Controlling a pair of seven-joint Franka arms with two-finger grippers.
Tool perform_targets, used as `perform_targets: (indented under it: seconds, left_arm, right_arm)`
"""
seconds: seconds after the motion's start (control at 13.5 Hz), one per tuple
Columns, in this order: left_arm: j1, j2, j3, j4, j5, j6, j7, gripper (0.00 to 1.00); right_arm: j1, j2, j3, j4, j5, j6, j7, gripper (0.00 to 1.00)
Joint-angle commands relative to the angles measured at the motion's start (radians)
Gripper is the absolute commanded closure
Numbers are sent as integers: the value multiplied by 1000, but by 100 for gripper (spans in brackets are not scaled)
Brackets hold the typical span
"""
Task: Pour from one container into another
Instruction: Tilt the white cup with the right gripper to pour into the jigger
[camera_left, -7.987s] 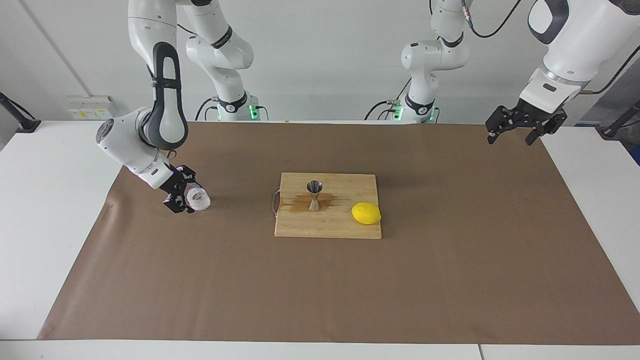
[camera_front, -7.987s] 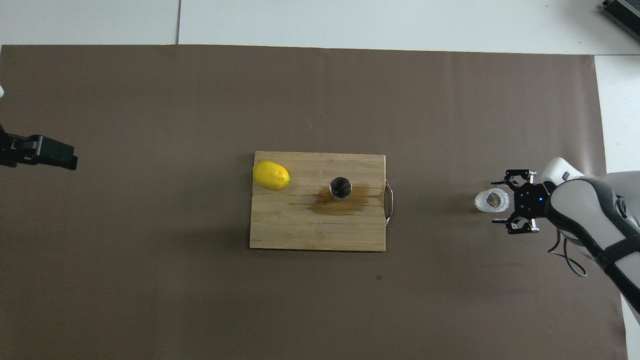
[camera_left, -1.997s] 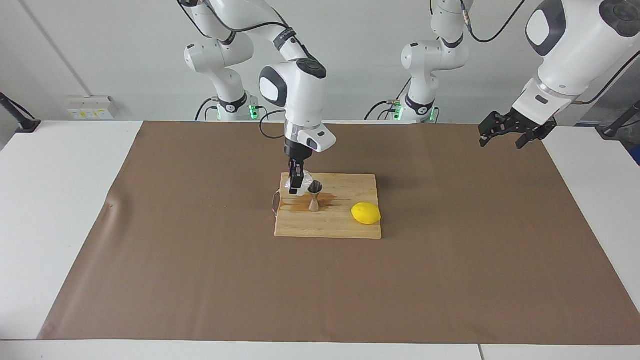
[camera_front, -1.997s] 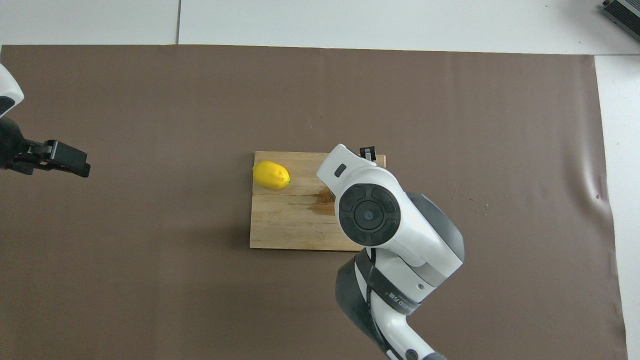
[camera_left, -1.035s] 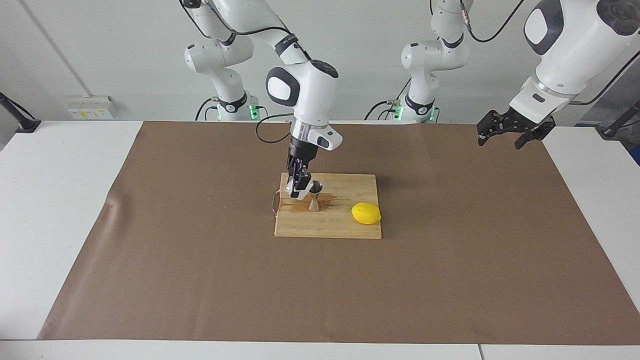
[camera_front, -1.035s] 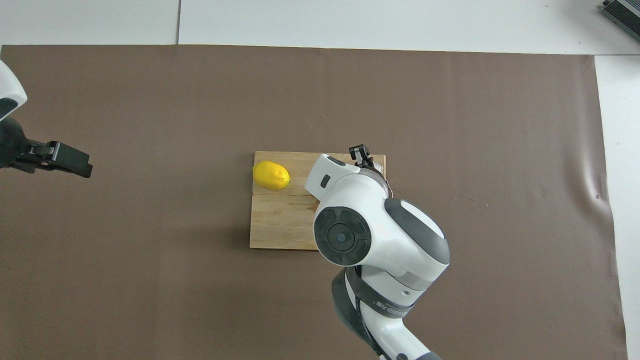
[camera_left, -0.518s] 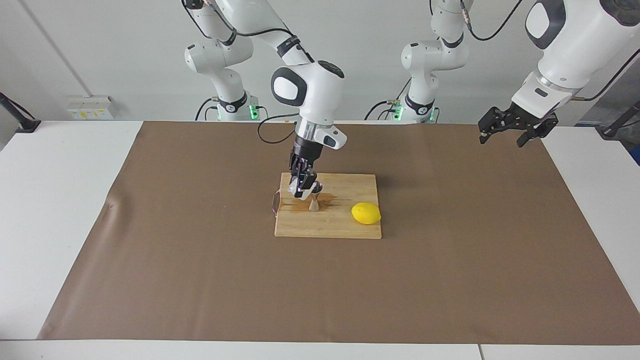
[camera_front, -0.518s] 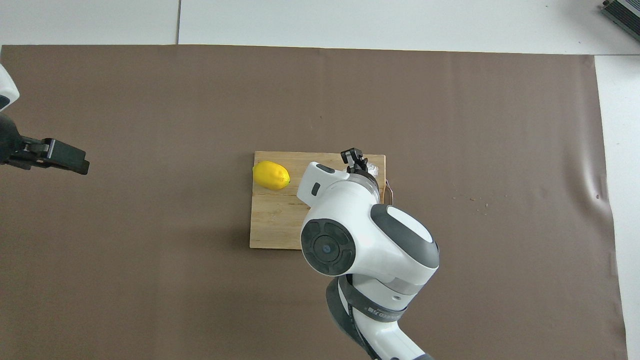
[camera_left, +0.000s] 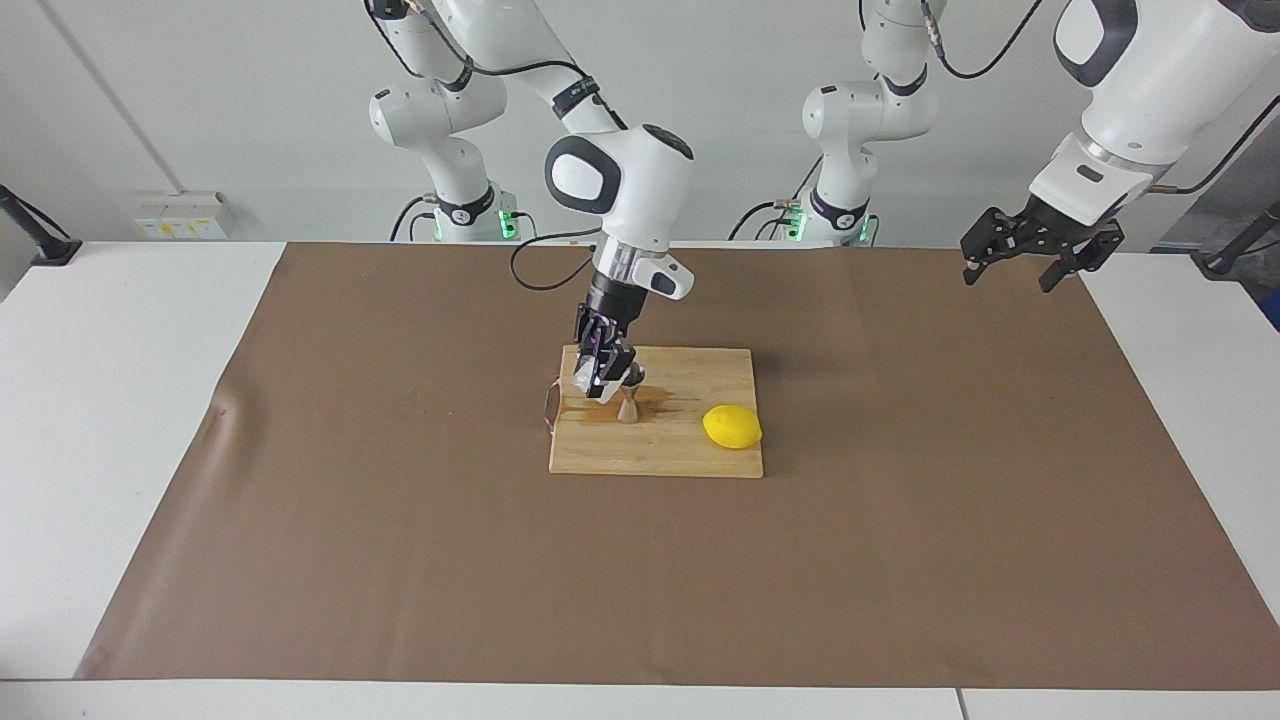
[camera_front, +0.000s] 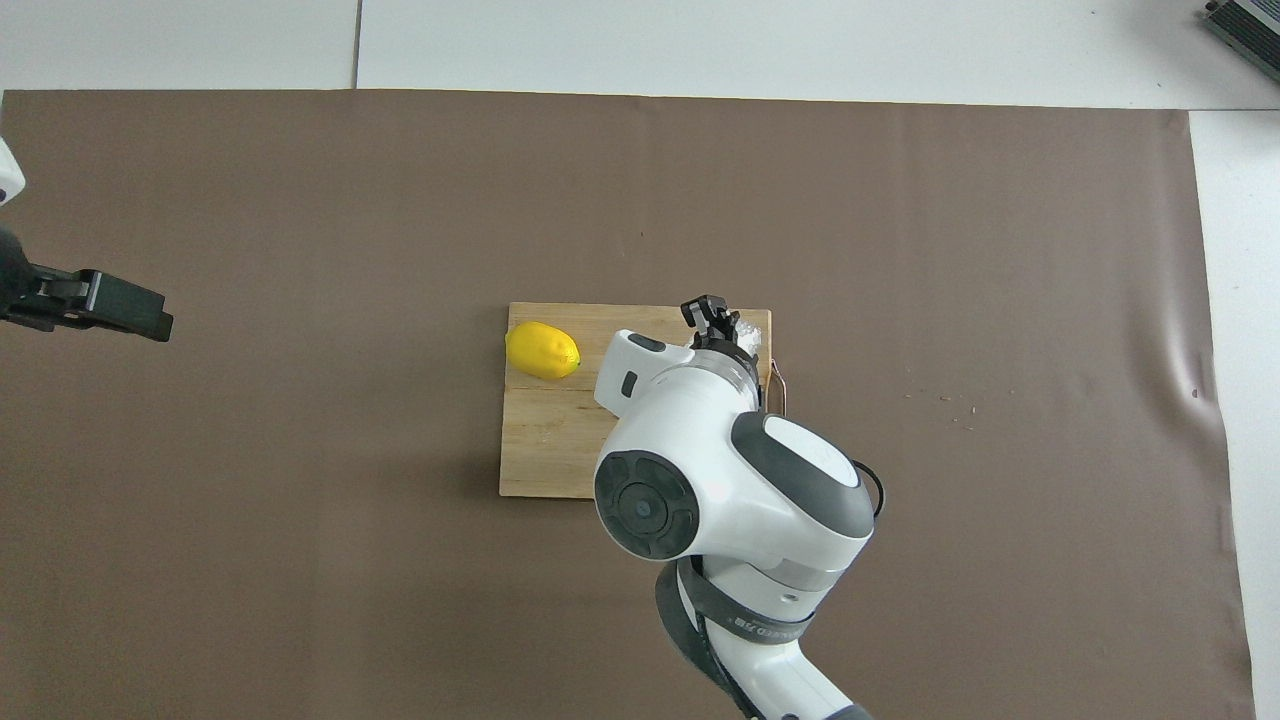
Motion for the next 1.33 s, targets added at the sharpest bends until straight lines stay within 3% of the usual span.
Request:
perform_targets:
  seconds: [0.0, 1.26]
  left_arm:
    - [-2, -8, 5, 5, -5, -4, 1, 0]
    - [0, -3, 5, 3, -11, 0, -2, 0]
  right_arm:
    - [8, -7, 5, -3, -42, -18, -15, 75]
    - [12, -15, 6, -13, -77, -61, -87, 75]
